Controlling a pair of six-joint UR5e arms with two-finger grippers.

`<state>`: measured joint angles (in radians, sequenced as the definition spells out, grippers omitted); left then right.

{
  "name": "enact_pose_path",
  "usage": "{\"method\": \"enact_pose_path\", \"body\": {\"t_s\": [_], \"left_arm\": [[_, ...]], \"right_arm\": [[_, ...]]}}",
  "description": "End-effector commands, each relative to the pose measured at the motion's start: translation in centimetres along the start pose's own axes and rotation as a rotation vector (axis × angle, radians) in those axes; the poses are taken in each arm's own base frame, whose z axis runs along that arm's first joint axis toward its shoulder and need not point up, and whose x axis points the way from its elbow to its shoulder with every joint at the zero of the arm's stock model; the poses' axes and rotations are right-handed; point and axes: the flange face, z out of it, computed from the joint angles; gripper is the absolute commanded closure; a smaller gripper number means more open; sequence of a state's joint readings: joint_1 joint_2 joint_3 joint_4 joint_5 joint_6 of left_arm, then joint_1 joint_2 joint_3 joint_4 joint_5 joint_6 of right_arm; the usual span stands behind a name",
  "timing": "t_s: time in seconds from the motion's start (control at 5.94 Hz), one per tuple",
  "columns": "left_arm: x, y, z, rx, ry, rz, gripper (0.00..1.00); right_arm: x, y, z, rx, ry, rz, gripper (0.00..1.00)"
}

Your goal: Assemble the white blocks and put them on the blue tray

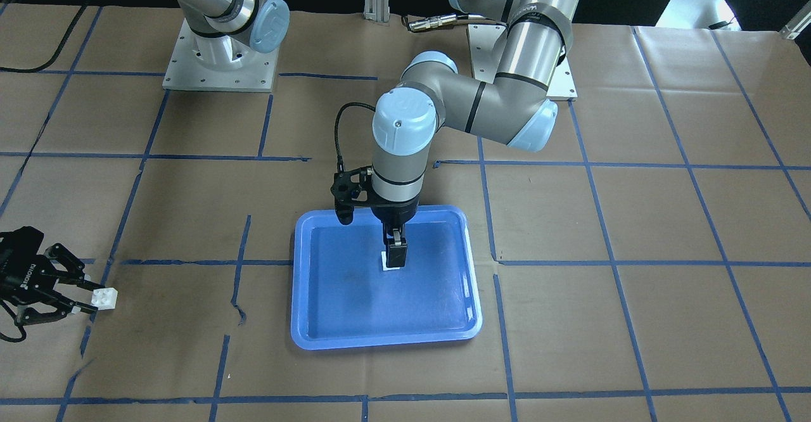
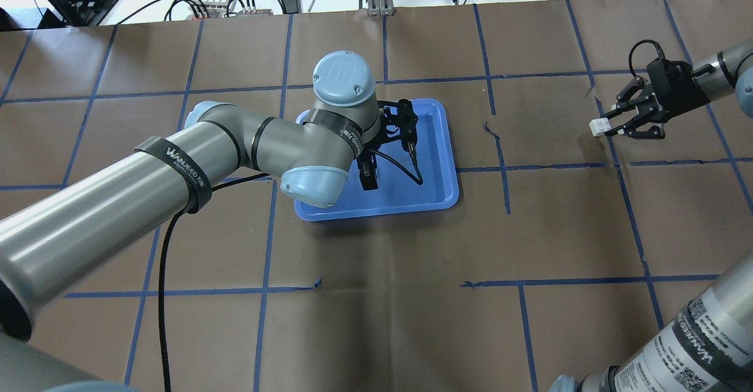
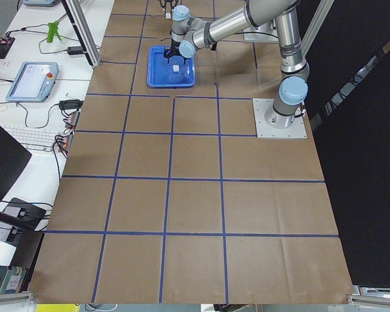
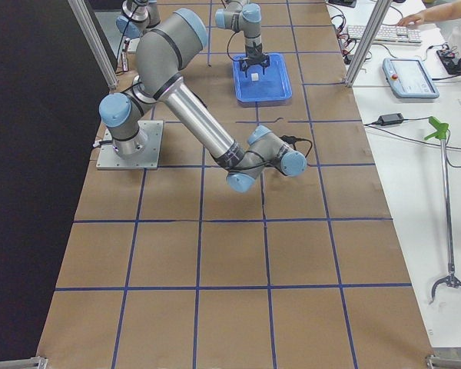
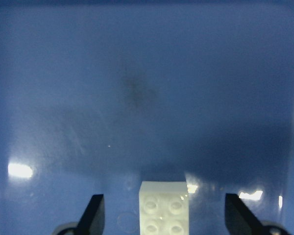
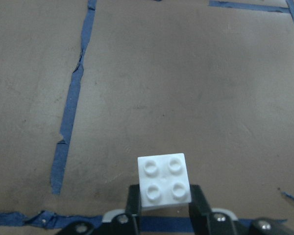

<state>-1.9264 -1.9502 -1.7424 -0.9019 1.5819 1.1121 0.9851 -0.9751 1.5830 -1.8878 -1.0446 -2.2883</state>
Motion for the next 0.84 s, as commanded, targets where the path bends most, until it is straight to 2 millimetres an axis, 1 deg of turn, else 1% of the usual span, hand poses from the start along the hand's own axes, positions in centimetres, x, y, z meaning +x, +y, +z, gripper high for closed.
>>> {"method": "enact_pose_path", "body": {"t_s": [0.0, 0.17, 0.34, 0.51, 0.67], "left_arm": [[1.3, 2.1, -10.9, -0.052, 0.083, -0.081, 0.01], [2.6, 4.8, -16.1, -0.083, 0.124, -0.180, 0.01], [2.4, 8.6, -19.0, -0.093, 0.127, -0.316, 0.01], [1.6, 11.3, -19.5, -0.099, 0.129, -0.467, 0.01], [2.0, 12.7, -21.1, -0.104, 0.115, -0.583, 0.01]], "right_arm": [[0.6, -5.8, -3.3, -0.035, 0.031, 0.045, 0.69], [0.8, -9.5, -3.7, -0.046, 0.035, 0.064, 0.69], [0.8, -13.2, -2.4, -0.042, 0.017, 0.085, 0.69], [0.8, -17.5, -0.7, -0.040, -0.005, 0.102, 0.69], [0.8, -21.8, 2.3, -0.032, -0.044, 0.099, 0.69]]}}
